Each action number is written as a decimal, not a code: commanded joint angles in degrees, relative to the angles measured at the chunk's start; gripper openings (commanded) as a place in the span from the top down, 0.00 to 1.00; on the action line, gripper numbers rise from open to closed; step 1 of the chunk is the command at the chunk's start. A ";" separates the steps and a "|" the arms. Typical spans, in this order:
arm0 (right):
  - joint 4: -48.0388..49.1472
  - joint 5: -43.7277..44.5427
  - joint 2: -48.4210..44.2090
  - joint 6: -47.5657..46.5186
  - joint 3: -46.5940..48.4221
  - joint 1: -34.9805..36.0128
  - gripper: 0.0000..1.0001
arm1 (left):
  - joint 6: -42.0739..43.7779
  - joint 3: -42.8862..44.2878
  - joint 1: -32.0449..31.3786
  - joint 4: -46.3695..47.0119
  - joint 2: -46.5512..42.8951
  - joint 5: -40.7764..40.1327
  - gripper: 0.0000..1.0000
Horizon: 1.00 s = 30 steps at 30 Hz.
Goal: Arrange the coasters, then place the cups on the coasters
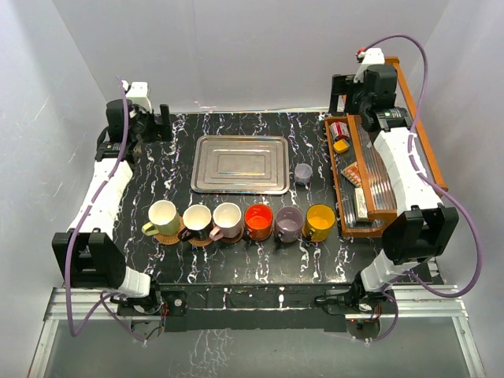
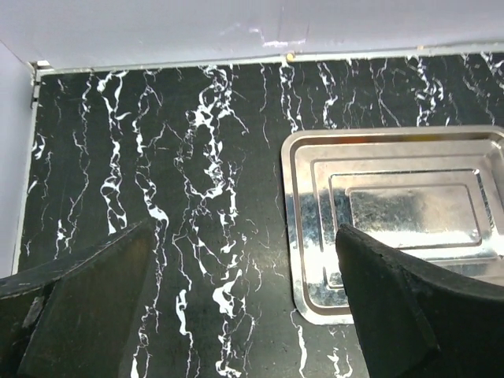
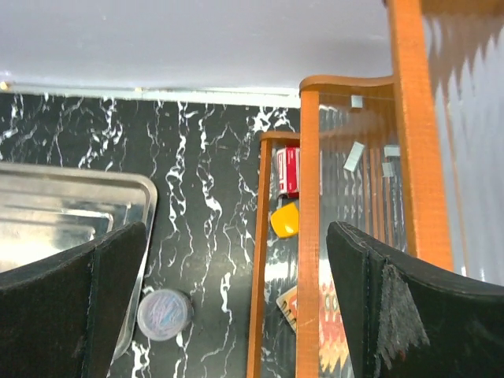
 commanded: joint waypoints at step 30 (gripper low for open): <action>4.41 -10.61 -18.00 -7.04 -8.80 -3.46 0.02 | 6.77 3.72 2.20 -5.75 -8.64 11.48 0.01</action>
